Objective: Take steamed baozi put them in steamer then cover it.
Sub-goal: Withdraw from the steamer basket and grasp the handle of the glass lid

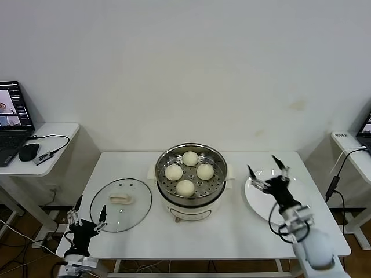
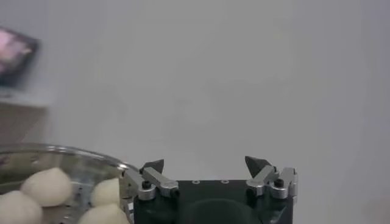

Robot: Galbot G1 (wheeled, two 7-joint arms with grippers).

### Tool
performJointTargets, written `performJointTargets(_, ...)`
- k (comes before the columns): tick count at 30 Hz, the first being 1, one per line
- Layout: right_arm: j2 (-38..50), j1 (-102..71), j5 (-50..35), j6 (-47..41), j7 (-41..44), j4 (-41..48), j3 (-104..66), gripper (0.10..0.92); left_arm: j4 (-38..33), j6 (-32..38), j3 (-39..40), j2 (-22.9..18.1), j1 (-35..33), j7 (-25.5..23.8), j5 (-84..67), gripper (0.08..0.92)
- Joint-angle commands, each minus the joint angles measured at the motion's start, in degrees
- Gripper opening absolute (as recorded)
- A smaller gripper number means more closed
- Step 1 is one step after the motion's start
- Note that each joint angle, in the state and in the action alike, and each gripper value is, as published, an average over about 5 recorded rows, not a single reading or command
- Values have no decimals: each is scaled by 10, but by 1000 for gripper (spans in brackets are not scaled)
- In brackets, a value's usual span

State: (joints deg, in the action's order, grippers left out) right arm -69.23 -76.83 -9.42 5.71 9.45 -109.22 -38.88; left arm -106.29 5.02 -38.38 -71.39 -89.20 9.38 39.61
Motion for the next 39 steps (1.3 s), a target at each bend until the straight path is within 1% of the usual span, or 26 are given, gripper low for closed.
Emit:
performJointTargets(1,-94,-126,12,35,-4,-35,-156,823,119,27,18,73,63,10,297,823)
performJointTargets(5,-108,-136,13,37,-11,-43,-173,823,158,26,44,83,98,14,301,823)
performJointTargets(12,-121,-153,14,41,-20,-55,-198,823,195,26,78,86,149,17,298,823)
performJointTargets(22,-141,-166,25,49,-21,-62,-204,823,226,22,120,85,197,8,292,823)
performJointTargets(32,-151,-173,31,47,-21,-71,-206,823,285,20,150,84,249,7,283,823)
performJointTargets(39,-158,-172,47,54,-22,-56,-188,823,327,18,162,82,287,10,282,823)
